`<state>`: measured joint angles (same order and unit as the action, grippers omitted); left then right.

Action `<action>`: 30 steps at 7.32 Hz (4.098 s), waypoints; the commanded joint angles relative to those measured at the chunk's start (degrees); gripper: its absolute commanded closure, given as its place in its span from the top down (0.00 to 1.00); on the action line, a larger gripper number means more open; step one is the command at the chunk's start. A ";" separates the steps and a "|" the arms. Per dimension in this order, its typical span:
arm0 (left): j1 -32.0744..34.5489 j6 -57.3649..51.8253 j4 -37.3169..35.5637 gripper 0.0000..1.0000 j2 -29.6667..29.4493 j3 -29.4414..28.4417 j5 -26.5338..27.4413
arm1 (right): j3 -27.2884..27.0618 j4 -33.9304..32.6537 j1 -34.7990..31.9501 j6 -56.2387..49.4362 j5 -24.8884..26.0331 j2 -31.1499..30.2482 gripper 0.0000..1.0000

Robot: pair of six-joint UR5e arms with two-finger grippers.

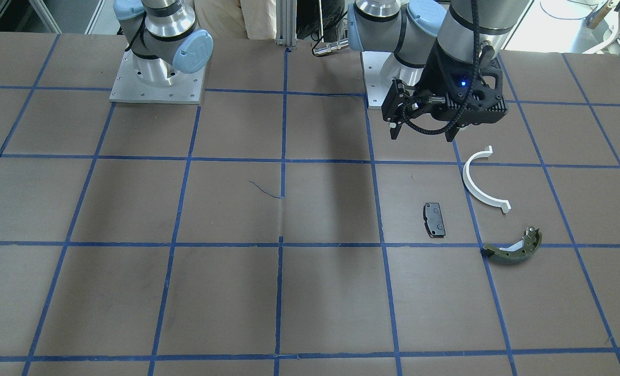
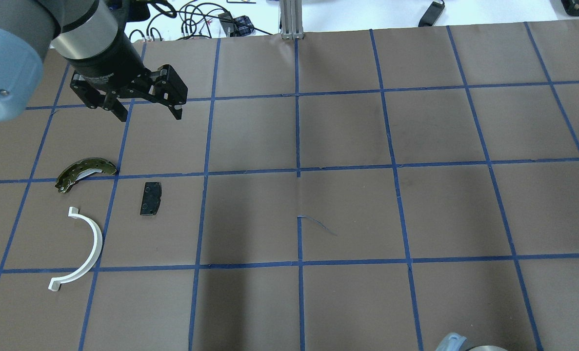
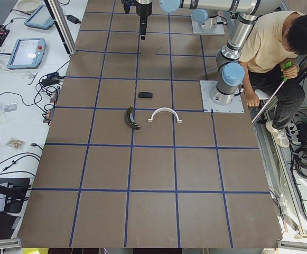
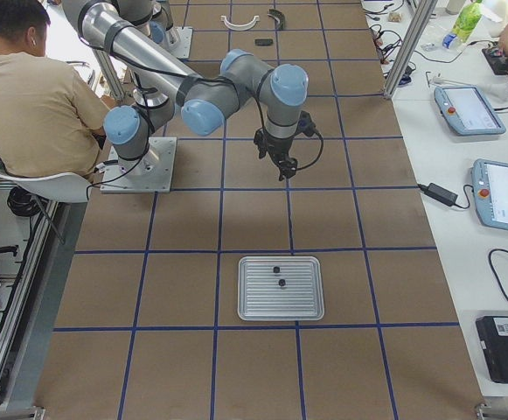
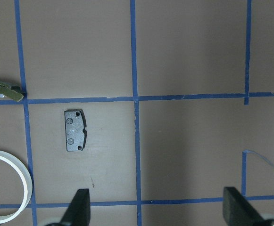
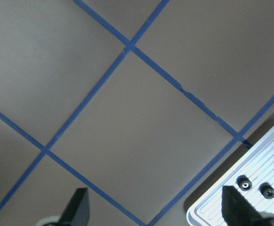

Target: Place bearing gear from tray to pile

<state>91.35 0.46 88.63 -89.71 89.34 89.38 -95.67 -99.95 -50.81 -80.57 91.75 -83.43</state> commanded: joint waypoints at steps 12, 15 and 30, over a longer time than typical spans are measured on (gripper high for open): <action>-0.03 -0.02 0.05 1.00 0.07 0.04 0.09 | 0.57 -26.87 11.87 -39.84 0.53 24.01 0.81; 0.06 0.07 -0.03 1.00 0.07 0.30 -0.08 | 0.57 -28.88 11.87 -39.58 0.45 26.03 0.76; -0.03 -0.02 -0.03 1.00 0.15 0.30 0.00 | 0.39 -18.92 6.10 -26.71 0.53 14.46 0.00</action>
<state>91.32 0.44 88.59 -89.56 89.65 89.38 -95.22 -123.08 -41.86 -112.80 92.42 -65.65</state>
